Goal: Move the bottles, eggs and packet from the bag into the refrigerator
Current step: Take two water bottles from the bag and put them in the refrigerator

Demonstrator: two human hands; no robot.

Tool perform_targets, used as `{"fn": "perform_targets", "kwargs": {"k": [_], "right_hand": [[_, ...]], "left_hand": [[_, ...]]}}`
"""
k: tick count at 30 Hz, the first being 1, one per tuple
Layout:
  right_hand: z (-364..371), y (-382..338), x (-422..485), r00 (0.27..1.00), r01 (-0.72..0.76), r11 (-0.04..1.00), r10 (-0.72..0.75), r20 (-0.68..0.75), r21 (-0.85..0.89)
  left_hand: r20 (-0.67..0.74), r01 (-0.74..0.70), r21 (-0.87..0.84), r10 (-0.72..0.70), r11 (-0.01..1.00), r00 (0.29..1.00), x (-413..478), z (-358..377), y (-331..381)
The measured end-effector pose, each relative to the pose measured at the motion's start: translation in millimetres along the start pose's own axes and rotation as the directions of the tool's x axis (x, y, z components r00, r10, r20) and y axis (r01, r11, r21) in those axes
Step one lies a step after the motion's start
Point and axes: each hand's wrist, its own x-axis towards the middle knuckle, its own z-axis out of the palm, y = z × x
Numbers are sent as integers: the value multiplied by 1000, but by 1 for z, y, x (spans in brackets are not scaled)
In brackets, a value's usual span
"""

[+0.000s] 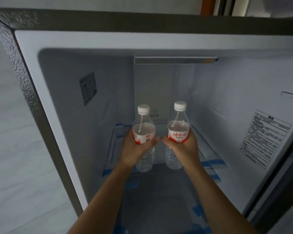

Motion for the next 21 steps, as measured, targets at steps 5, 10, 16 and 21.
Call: {"fn": "perform_targets", "kwargs": {"k": [5,10,16,21], "right_hand": [[10,10,12,1000,-10,1000,10,27,5],[11,23,24,999,-30,999,31,29,-26],[11,35,34,998,-57,998,58,15,-40],[1,44,34,990,-12,997,22,137,-72]], "left_hand": [[1,-8,-7,8,1000,1000,13,5,-9],[4,18,-8,-18,1000,1000,24,7,-20],[-75,47,56,-43,997,996,33,12,-28],[-128,107,136,-90,985,988,16,17,-37]]}}
